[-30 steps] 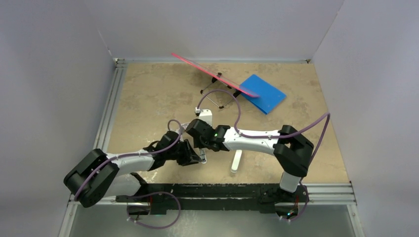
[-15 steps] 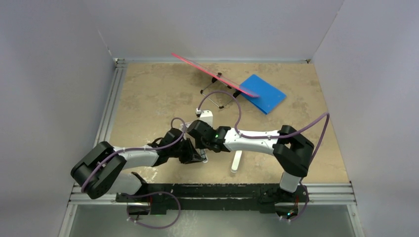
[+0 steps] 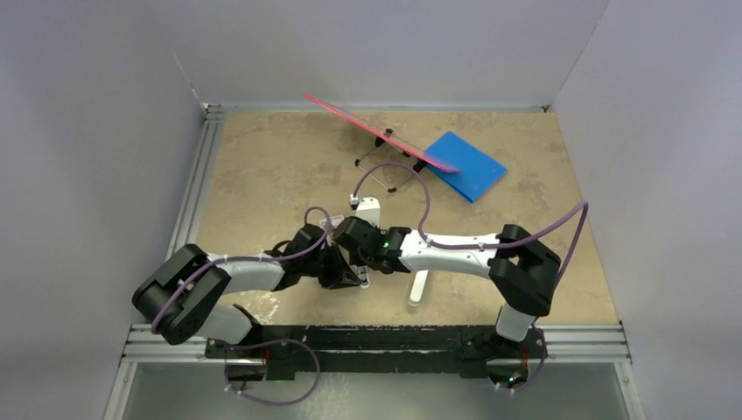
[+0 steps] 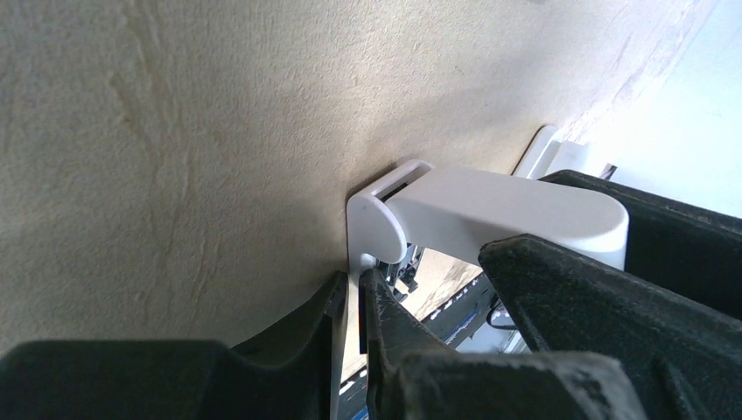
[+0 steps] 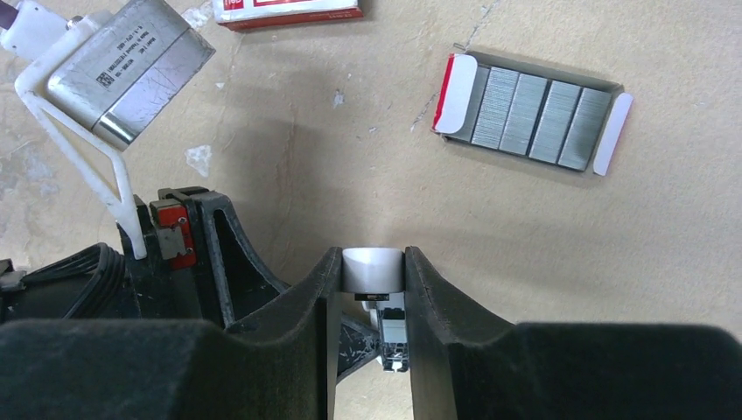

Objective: Load the staples into the stapler

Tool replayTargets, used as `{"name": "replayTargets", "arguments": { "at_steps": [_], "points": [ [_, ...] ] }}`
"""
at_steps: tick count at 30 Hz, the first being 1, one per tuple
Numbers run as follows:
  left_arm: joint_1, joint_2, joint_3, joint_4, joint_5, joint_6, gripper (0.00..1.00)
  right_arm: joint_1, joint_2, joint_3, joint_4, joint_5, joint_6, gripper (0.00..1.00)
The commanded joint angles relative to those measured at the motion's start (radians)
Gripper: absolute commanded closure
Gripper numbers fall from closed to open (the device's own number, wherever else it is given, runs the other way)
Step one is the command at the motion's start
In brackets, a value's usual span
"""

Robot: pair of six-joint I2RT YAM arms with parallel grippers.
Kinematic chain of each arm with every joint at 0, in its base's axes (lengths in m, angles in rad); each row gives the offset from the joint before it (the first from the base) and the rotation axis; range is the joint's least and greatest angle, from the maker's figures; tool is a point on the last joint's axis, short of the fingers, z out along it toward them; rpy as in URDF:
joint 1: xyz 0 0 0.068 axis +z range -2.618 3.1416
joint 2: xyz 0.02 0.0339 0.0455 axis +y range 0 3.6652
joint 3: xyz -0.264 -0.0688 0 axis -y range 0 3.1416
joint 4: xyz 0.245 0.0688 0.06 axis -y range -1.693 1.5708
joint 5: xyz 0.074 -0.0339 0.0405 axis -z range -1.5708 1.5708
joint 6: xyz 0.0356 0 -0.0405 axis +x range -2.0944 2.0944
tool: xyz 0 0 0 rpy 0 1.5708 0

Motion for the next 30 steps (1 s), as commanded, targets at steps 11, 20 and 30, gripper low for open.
{"name": "replayTargets", "arguments": {
  "at_steps": [11, 20, 30],
  "points": [
    [0.0, 0.083, -0.001, -0.114, -0.188, 0.062, 0.89, 0.088, -0.05, -0.036, -0.143, 0.123, 0.148, 0.89],
    [0.0, 0.086, 0.007, -0.115, -0.194, 0.072, 0.89, 0.154, -0.061, -0.022, -0.222, 0.149, 0.253, 0.92],
    [0.0, 0.106, 0.025, -0.113, -0.197, 0.087, 0.89, 0.182, -0.071, -0.049, -0.233, 0.139, 0.309, 0.93]
  ]
}}
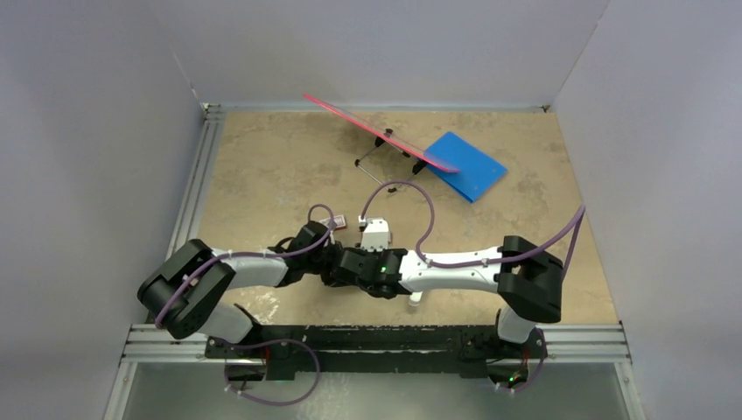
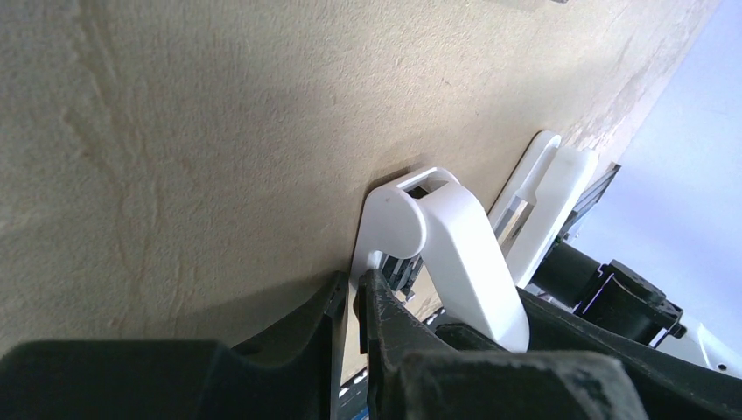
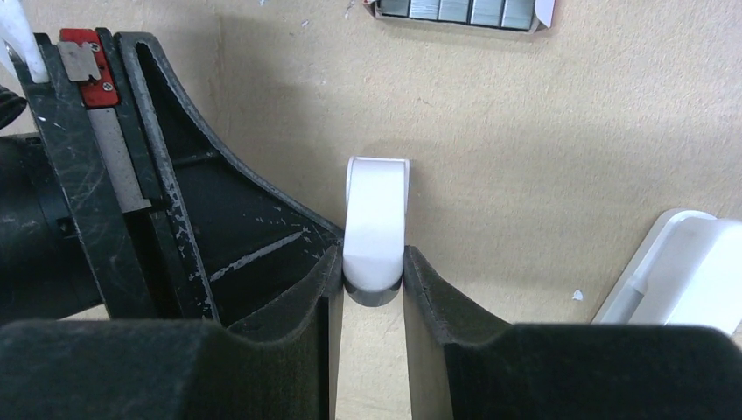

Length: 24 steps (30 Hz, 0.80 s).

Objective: Load the staples into the stapler

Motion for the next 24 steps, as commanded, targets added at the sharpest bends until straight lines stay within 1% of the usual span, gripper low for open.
{"name": "replayTargets", "arguments": {
  "at_steps": [1, 5, 10, 12, 16, 20, 22, 24],
  "points": [
    [0.0, 0.069, -0.016, -0.098, -0.201, 0.078, 0.89, 0.022, -0.029, -0.011, -0.032, -0.041, 0.05, 0.93],
    [0.0, 0.07, -0.014, -0.094, -0.196, 0.081, 0.89, 0.023, -0.028, -0.024, -0.018, -0.061, 0.065, 0.91],
    [0.001, 0.072, -0.012, -0.092, -0.198, 0.088, 0.89, 0.022, -0.045, -0.04, -0.023, -0.068, 0.111, 0.84],
    [0.002, 0.075, -0.012, -0.091, -0.195, 0.09, 0.89, 0.022, -0.054, -0.037, -0.029, -0.062, 0.119, 0.79],
    [0.001, 0.074, -0.012, -0.088, -0.19, 0.091, 0.89, 0.023, -0.087, -0.026, -0.043, -0.054, 0.121, 0.64],
    [0.002, 0.072, -0.01, -0.087, -0.183, 0.097, 0.89, 0.022, -0.125, -0.006, -0.052, -0.037, 0.115, 0.53],
    [0.002, 0.069, -0.008, -0.09, -0.182, 0.1, 0.89, 0.022, -0.137, -0.003, -0.055, -0.03, 0.115, 0.5],
    [0.002, 0.065, -0.006, -0.093, -0.184, 0.102, 0.89, 0.021, -0.143, -0.006, -0.065, -0.024, 0.121, 0.49]
  ]
}}
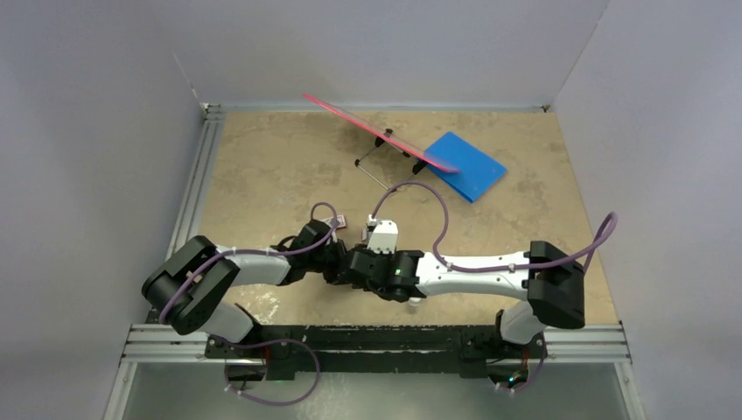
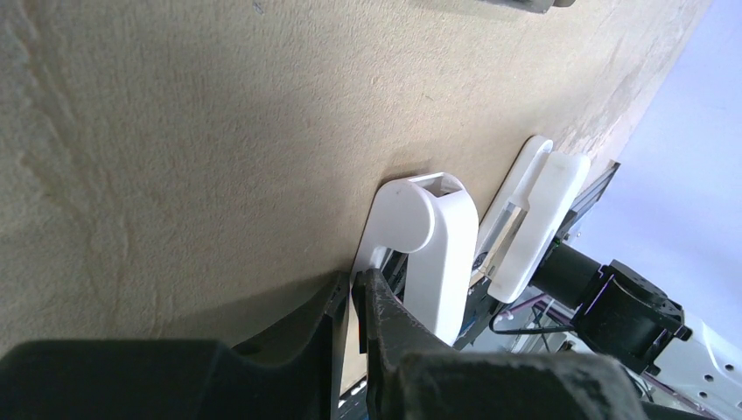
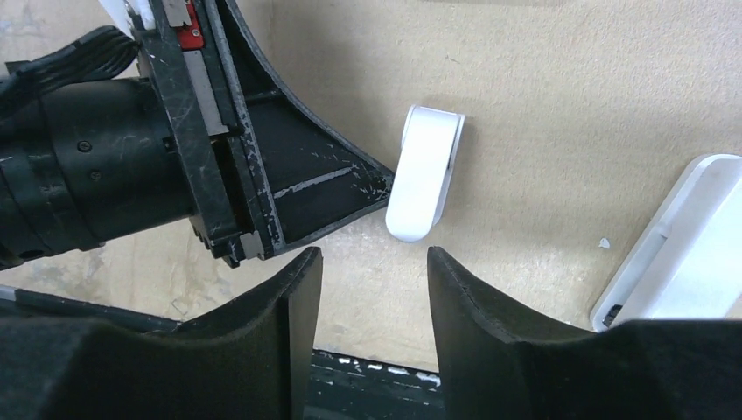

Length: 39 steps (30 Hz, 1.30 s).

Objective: Load the staples into the stapler

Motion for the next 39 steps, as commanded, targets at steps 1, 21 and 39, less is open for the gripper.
{"name": "replayTargets", "arguments": {
  "at_steps": [1, 21, 39],
  "points": [
    [0.002, 0.043, -0.022, -0.122, -0.185, 0.083, 0.89, 0.001, -0.029, 0.025, -0.048, 0.031, 0.031, 0.5],
    [0.002, 0.039, -0.024, -0.102, -0.162, 0.098, 0.92, -0.04, 0.1, -0.054, 0.021, -0.039, -0.005, 0.74],
    [0.002, -0.067, 0.024, -0.152, -0.17, 0.181, 0.9, -0.071, -0.039, -0.036, 0.041, 0.039, -0.018, 0.8]
  ]
}}
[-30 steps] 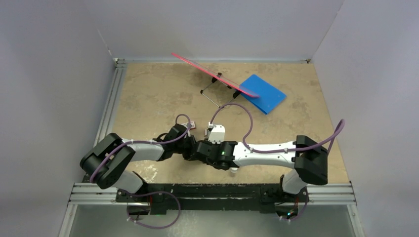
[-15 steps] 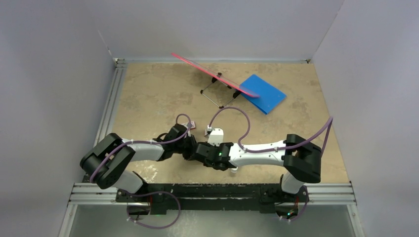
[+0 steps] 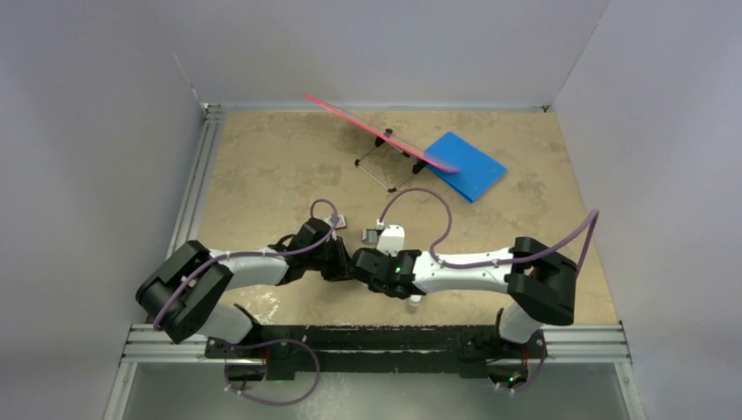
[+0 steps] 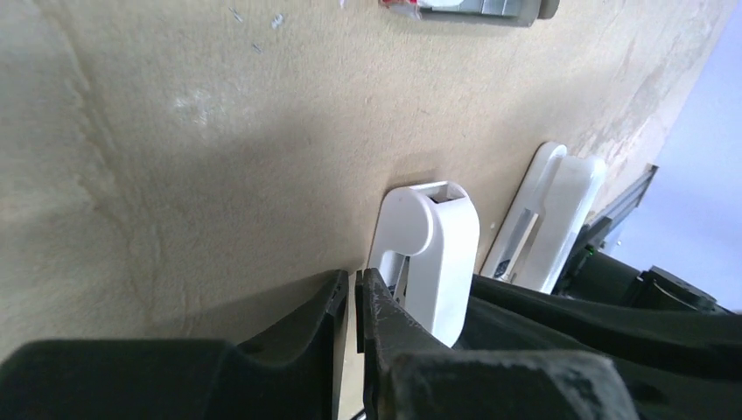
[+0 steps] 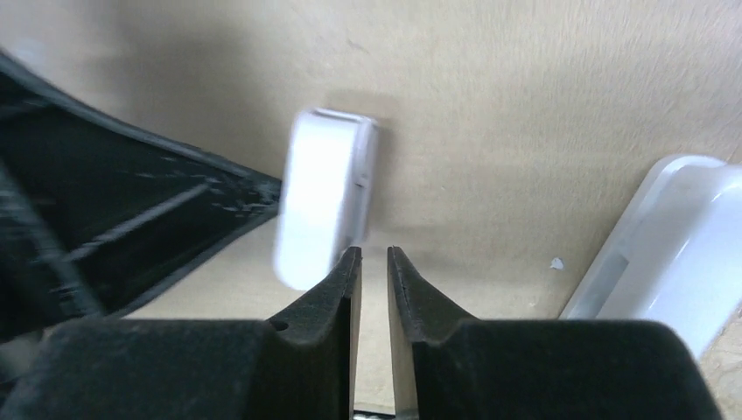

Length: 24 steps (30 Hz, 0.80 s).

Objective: Load the staples into the stapler

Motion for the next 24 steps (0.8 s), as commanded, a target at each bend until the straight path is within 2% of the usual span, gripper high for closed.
{"name": "replayTargets", "arguments": {
  "at_steps": [1, 11, 14, 16, 17, 21, 22, 24],
  "points": [
    [0.004, -0.047, 0.017, -0.127, -0.134, 0.1, 0.89, -0.007, -0.104, 0.098, -0.033, 0.116, 0.002, 0.8],
    [0.004, -0.19, 0.093, -0.314, -0.209, 0.132, 0.84, -0.007, -0.308, 0.069, -0.08, 0.209, 0.028, 0.73],
    [0.003, -0.29, 0.156, -0.426, -0.239, 0.171, 0.78, -0.007, -0.388, 0.061, -0.11, 0.265, 0.008, 0.71],
    [0.002, -0.382, 0.201, -0.507, -0.261, 0.201, 0.7, -0.007, -0.449, 0.067, -0.145, 0.313, -0.015, 0.68],
    [0.002, -0.433, 0.227, -0.57, -0.274, 0.214, 0.63, -0.007, -0.481, 0.072, -0.166, 0.344, -0.031, 0.63],
    [0.002, -0.612, 0.366, -0.746, -0.348, 0.301, 0.41, -0.007, -0.61, 0.111, -0.231, 0.424, -0.107, 0.35],
    [0.002, -0.646, 0.401, -0.784, -0.363, 0.328, 0.39, -0.007, -0.639, 0.125, -0.235, 0.439, -0.134, 0.27],
    [0.002, -0.697, 0.479, -0.85, -0.391, 0.383, 0.36, -0.007, -0.685, 0.16, -0.25, 0.477, -0.187, 0.18]
  ]
}}
